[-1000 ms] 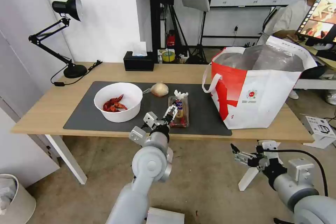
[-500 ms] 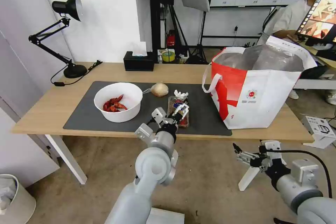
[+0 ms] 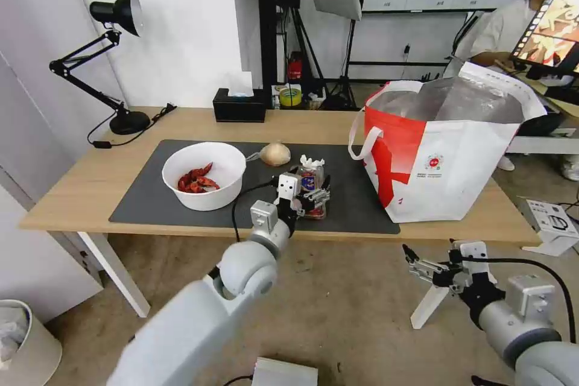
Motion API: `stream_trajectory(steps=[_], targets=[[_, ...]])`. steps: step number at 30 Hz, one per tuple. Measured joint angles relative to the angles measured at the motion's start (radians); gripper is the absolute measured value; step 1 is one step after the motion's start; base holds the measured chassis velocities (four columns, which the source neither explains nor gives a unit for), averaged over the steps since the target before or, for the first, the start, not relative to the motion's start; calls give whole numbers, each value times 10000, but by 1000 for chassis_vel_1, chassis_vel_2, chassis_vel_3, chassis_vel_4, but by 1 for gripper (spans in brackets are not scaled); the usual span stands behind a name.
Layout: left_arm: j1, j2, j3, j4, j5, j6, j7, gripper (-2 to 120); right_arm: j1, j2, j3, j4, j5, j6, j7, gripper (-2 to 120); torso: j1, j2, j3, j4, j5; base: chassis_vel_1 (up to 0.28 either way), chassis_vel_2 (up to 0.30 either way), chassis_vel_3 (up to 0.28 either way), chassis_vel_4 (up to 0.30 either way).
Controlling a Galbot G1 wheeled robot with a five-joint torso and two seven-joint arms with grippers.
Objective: Pick up the trash from the table and place it into the takeout bag.
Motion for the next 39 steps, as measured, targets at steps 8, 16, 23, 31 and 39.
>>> stream_trajectory(steps=[8,16,23,31,39], targets=[[-805,909,797,657,105,-5,1239,35,203,-79,-35,-113,532,-18,161,100,0,0,0,-1,1,0,0,0,0],[-989,1109,1038,769,109,-195,1182,9,395,-306,114,-162,1827,-139,581,100,0,0,0,1,1,0,0,0,0],[-1286,1217,1469,976,50,-196,1433,0,540,-375,104,-296,2427,-84,656,100,0,0,-1,0,2,0,0,0,0],[-1576,1255,1934,1352,-114,-233,1847,0,863,-739,36,-797,4133,1837,143,100,0,-1,-1,1,1,0,0,0,0],[-1766,1191,2082,1549,-231,-285,1845,0,1608,-973,-341,-1316,6308,2974,-343,100,0,0,0,0,2,0,0,0,0]])
